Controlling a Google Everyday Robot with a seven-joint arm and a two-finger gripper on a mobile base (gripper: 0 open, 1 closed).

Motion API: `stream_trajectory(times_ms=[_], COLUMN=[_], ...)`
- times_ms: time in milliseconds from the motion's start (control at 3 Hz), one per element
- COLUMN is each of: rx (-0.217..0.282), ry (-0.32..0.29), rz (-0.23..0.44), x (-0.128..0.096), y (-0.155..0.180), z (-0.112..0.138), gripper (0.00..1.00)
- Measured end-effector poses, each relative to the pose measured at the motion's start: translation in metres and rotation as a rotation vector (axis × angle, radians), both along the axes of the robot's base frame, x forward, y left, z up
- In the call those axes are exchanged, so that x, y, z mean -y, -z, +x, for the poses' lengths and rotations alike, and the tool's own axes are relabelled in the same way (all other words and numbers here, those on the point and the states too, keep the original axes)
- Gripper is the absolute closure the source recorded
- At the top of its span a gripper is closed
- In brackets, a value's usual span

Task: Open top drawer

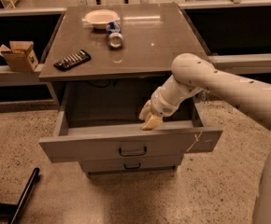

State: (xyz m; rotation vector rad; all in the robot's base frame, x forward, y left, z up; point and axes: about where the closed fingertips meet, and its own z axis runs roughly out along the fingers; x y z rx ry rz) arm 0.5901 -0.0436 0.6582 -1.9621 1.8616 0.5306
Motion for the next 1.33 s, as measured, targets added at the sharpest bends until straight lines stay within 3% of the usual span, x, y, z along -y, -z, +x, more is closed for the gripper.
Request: stream_trajectory(times_ms=[333, 667, 1000, 1333], rx=[0.0, 0.0, 0.039, 0.048], ry=[0.0, 0.0, -0.044, -0.126], rz=[0.0, 0.0, 0.056, 0.104], x=[0.0, 0.0, -0.007, -0.013], y=[0.0, 0.0, -0.047, -0.092], z=[0.0, 0.0, -0.017, -0.037], gripper=[0.0, 0.0, 0.0, 0.0])
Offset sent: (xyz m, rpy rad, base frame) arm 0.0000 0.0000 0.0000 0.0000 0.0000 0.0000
